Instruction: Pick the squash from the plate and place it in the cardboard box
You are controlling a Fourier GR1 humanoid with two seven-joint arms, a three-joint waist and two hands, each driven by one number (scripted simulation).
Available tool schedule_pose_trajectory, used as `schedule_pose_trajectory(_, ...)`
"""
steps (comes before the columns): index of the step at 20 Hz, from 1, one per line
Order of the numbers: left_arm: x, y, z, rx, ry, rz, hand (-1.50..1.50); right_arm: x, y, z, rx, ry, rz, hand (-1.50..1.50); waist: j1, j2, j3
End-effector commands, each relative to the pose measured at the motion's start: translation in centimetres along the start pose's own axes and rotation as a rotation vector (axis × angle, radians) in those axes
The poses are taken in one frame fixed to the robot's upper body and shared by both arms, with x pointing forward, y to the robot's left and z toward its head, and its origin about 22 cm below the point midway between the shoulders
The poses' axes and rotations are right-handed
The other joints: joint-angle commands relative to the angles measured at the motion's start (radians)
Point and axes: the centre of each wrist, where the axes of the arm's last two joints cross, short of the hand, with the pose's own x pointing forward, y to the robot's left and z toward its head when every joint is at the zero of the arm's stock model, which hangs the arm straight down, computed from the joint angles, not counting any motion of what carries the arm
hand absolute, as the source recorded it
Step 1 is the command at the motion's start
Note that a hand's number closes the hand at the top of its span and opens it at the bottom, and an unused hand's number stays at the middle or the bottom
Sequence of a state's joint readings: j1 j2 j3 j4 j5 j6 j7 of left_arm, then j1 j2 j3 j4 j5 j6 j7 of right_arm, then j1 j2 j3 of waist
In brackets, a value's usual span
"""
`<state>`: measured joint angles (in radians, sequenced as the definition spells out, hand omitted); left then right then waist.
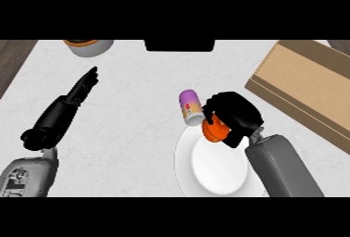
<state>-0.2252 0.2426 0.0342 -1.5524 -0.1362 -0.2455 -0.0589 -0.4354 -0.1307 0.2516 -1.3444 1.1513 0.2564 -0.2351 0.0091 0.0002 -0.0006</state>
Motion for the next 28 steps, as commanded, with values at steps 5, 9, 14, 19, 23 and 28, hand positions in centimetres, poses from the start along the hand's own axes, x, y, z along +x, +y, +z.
schedule_pose_trajectory(5, -1.3, 0.9, 1.3, 0.006, 0.004, -0.010, 0.00, 0.1, -6.0, 2.7, -0.223, -0.036, 0.111, 1.50, -0.013, -0.002, 0.000)
schedule_pose_trajectory(9, 0.1, 1.0, 1.1, -0.004, 0.015, 0.006, 0.00, 1.3, -9.0, 4.0, -0.368, 0.095, 0.009, 1.50, -0.013, -0.006, 0.001)
schedule_pose_trajectory(14, 0.5, 0.5, 0.5, 0.016, -0.001, -0.005, 0.00, -1.4, -14.2, 4.3, -0.549, 0.326, -0.170, 1.50, -0.006, -0.004, 0.001)
schedule_pose_trajectory(19, 0.0, -0.8, 0.1, 0.007, -0.011, -0.002, 0.00, -6.1, -18.0, 5.4, -0.634, 0.491, -0.196, 1.50, 0.001, 0.002, 0.001)
schedule_pose_trajectory(23, 1.0, 0.6, -0.9, 0.005, -0.010, 0.000, 0.00, -10.2, -19.9, 5.7, -0.649, 0.566, -0.211, 1.50, 0.006, 0.005, 0.001)
schedule_pose_trajectory(28, 1.3, -1.2, -1.5, -0.006, -0.009, 0.011, 0.00, -15.5, -19.0, 8.0, -0.562, 0.635, -0.063, 1.50, 0.008, 0.008, 0.001)
